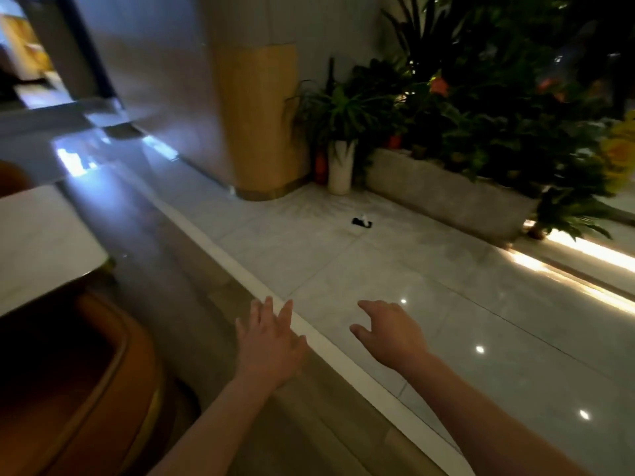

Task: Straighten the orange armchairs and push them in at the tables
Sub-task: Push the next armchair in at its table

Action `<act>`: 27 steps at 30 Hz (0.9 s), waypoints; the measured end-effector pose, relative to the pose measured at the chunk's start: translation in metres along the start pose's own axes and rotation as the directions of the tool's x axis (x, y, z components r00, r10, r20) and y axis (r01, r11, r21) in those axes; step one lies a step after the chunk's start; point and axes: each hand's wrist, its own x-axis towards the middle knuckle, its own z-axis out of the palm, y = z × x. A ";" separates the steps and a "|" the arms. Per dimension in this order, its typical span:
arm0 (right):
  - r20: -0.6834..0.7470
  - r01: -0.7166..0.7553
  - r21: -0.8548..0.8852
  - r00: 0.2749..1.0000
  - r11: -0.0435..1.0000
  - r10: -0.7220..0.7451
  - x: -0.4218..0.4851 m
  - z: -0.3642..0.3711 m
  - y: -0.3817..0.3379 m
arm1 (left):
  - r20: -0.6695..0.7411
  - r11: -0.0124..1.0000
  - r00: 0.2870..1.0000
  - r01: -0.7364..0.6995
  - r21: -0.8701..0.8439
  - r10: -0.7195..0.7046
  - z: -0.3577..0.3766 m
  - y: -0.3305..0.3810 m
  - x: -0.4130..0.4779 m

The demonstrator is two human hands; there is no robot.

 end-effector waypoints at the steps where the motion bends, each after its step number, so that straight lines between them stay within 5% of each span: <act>1: 0.010 0.034 0.001 0.999 0.999 -0.034 0.004 0.003 -0.009 | -0.009 0.999 0.999 0.033 -0.011 -0.033 0.001 -0.010 -0.007; 17: 0.170 0.487 0.053 0.856 0.872 -0.489 0.011 0.091 -0.281 | -0.078 0.838 0.837 0.530 -0.130 -0.542 -0.013 -0.258 -0.145; 27: 0.304 0.450 0.138 0.828 0.882 -0.471 -0.012 0.157 -0.407 | -0.005 0.765 0.773 0.628 -0.141 -0.635 0.002 -0.405 -0.216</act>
